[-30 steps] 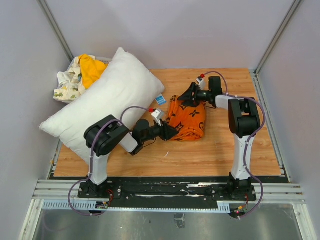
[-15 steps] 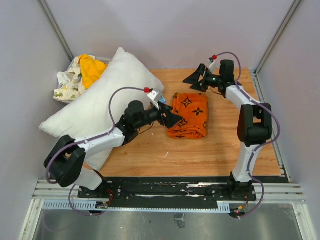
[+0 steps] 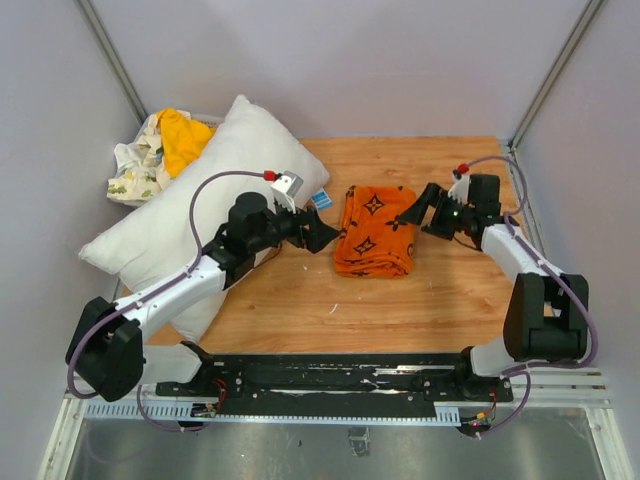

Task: Remove the pillowcase from the pillow
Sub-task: Move the pillowcase to the center of the board.

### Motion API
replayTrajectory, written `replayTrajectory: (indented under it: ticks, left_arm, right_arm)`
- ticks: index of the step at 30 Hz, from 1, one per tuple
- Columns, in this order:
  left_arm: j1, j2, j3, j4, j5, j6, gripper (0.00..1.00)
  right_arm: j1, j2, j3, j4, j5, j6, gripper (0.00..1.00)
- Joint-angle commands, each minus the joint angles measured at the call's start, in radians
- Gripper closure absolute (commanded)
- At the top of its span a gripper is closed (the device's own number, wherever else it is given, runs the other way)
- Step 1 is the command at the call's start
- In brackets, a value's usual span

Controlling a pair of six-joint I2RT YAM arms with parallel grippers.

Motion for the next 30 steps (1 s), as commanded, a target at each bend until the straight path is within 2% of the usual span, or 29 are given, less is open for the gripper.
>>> replayTrajectory:
  ticks: [1,4,8,13,22,30]
  left_arm:
    - [0.005,-0.063,-0.039,-0.049,0.009,-0.004,0.08]
    - [0.011,-0.073,-0.065,-0.059,-0.011,-0.005,0.08]
    - [0.026,-0.081,-0.095,-0.061,-0.018,-0.026,0.08]
    - [0.04,-0.088,-0.1,-0.074,-0.026,-0.027,0.08]
    - [0.055,-0.097,-0.03,-0.183,-0.077,0.023,0.08]
    - [0.094,-0.118,0.011,-0.25,-0.12,-0.03,0.07]
  right_arm:
    - [-0.01,0.015,-0.137,0.006,0.046,-0.059,0.1]
    - [-0.008,0.033,-0.198,0.087,0.007,-0.044,0.15]
    - [0.008,0.071,-0.229,0.139,-0.033,-0.033,0.26]
    - [0.044,0.116,-0.239,0.176,-0.027,-0.019,0.3]
    - [0.171,0.217,-0.156,0.212,-0.001,0.026,0.37]
    - [0.254,0.324,-0.033,0.237,0.009,0.071,0.4]
